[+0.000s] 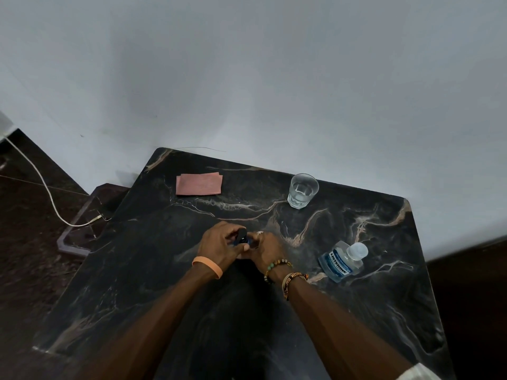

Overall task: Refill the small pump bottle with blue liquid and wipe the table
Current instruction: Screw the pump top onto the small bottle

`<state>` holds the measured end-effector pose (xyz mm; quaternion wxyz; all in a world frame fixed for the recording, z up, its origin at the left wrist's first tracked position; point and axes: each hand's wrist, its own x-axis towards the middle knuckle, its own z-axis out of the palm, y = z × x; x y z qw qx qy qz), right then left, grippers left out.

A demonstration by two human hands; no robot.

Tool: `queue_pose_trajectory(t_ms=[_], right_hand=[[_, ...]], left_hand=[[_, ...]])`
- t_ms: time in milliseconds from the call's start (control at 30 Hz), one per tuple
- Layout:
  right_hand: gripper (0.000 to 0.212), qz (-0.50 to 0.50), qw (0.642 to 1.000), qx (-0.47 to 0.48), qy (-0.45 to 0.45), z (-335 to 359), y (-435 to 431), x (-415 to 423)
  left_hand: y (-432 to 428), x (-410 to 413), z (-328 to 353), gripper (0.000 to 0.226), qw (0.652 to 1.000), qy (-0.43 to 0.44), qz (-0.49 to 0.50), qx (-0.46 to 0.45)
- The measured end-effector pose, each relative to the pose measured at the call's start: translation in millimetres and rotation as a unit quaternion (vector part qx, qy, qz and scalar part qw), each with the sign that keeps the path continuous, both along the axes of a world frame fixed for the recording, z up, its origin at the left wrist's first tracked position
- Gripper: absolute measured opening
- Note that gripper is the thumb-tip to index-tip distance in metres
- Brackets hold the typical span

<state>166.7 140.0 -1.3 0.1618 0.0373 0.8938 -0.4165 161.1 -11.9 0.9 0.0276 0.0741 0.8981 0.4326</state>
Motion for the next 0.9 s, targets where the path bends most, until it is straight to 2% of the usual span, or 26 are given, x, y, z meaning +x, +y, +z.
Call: queue_pose_trajectory(t_ms=[100,200,367,433,567,733,900], right_hand=[[0.035,0.009,1.0,0.014,0.003,-2,2,-1],[0.037,0.004,1.0,0.004,-0.004,-3,1,-3],[0.024,0.006,1.0,0.022,0.011,-7,3,-3],[0.026,0.013,0.999,0.031,0.013,-7,3,-3],[0.024,-0.012,1.0,0.004,0.011,-9,2,-4],[0.047,-0.005,0.999,0.031,0.044,-13,3,-1],[0.041,-0.01,0.999,0.032,0.04,-16,3,-2]], left_hand=[[-1,-1,-2,0.049,1.0,-0.001,0.0,0.007],[0,-2,0,0.046,1.0,0.015,0.0,0.005],[-1,-4,2,0.049,1.0,0.004,-0.016,0.017],[-1,-4,3,0.046,1.0,0.01,-0.014,0.002],[1,-5,3,0.044,1.0,0.014,-0.01,0.021],[-3,-5,1,0.048,1.0,-0.006,-0.007,0.02],[-2,-6,0,0.046,1.0,-0.015,-0.006,-0.002]])
